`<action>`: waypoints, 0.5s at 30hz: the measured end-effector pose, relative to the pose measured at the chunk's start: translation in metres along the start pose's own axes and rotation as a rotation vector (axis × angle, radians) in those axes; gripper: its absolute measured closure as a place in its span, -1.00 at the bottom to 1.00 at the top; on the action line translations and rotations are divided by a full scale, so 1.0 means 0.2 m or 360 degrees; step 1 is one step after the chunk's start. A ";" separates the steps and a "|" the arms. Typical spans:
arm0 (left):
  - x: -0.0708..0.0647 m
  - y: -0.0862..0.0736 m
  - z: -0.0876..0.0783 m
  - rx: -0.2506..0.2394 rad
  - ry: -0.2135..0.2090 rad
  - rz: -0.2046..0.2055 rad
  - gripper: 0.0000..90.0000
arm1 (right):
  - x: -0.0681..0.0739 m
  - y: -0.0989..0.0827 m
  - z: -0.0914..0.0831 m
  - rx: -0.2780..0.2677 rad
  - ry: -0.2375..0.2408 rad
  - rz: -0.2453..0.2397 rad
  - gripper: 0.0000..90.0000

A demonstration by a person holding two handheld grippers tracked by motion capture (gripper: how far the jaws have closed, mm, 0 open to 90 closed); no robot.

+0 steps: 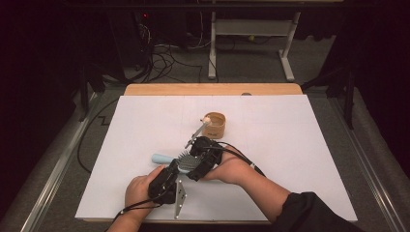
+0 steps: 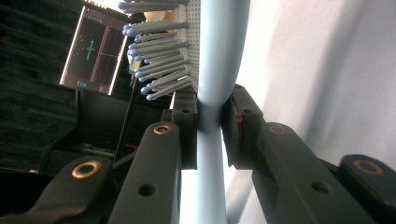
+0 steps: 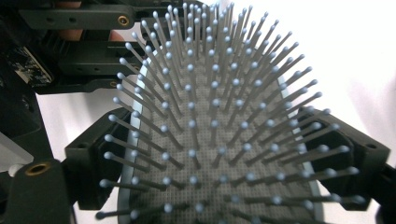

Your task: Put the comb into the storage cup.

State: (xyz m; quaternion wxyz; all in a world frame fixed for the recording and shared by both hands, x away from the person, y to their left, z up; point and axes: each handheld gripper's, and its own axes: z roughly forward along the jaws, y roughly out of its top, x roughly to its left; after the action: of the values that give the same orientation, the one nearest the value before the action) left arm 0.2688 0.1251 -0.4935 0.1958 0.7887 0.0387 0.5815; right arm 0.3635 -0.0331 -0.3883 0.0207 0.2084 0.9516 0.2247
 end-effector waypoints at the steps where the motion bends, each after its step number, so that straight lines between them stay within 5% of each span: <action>1: 0.00 0.00 0.00 -0.0001 0.0000 -0.0001 0.71 | 0.00 0.00 0.00 0.0001 -0.0003 0.0000 -0.71; 15: 0.00 0.00 0.00 0.0010 0.0007 0.0002 0.72 | -0.01 -0.01 -0.04 0.0009 0.0015 -0.0025 -1.00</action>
State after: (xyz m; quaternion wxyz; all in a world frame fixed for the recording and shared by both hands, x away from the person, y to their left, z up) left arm 0.2693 0.1257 -0.4934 0.1928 0.7880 0.0404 0.5833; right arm 0.3638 -0.0380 -0.3822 0.0173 0.1999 0.9540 0.2227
